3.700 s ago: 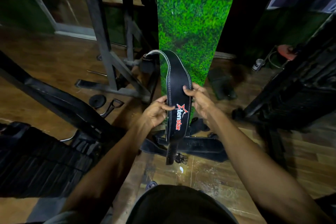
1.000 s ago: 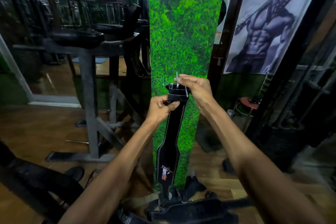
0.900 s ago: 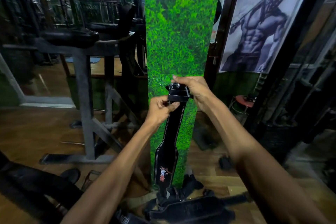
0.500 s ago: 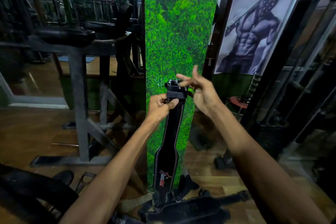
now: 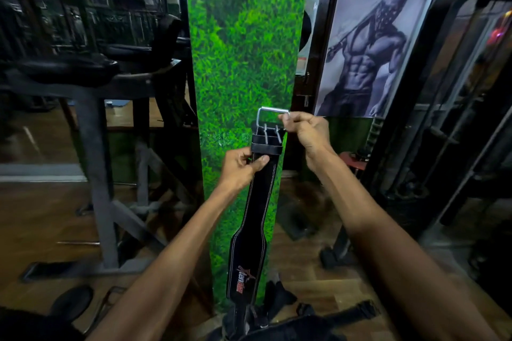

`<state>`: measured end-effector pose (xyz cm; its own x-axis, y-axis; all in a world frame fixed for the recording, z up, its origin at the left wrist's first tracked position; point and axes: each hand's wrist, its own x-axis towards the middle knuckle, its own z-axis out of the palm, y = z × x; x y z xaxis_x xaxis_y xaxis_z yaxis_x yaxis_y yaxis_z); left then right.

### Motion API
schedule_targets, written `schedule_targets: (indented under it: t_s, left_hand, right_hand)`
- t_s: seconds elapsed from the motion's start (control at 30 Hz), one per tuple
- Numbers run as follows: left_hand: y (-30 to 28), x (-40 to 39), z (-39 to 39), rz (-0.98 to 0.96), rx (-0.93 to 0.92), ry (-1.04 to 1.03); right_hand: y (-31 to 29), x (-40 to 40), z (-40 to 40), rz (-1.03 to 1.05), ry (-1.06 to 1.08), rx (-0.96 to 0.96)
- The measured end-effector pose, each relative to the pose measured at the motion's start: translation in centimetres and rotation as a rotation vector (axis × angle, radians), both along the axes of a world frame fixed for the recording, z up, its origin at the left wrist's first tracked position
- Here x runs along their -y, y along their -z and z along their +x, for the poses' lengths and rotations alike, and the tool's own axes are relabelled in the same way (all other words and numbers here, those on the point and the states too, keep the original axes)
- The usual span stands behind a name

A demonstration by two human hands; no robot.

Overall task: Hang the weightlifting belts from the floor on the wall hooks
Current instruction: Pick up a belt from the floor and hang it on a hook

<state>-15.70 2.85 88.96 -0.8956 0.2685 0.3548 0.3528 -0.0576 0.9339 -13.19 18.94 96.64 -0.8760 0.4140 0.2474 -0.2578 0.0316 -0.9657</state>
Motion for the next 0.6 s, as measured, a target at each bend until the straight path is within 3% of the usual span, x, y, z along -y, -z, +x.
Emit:
schedule_targets:
  t_s: [0.13,0.23,0.33,0.6]
  left_hand:
    - [-3.6,-1.1,-2.3,0.014,0.006,-0.165]
    - [-7.7,-2.5,-4.2,0.044,-0.273,-0.321]
    - [-11.8,-5.6,-6.2,-0.069,-0.497,-0.343]
    - [-19.4,-12.8,-11.3,-0.072,-0.584,-0.427]
  right_hand:
    - [-0.7,-2.9,-3.2,0.036,0.099,-0.173]
    - [-2.2,-5.1,-6.1,0.035,0.084,-0.224]
    - [-4.5,-7.3,-8.5,0.092,0.042,-0.300]
    - [-11.2,-14.1,-12.3,0.294,0.077,-0.528]
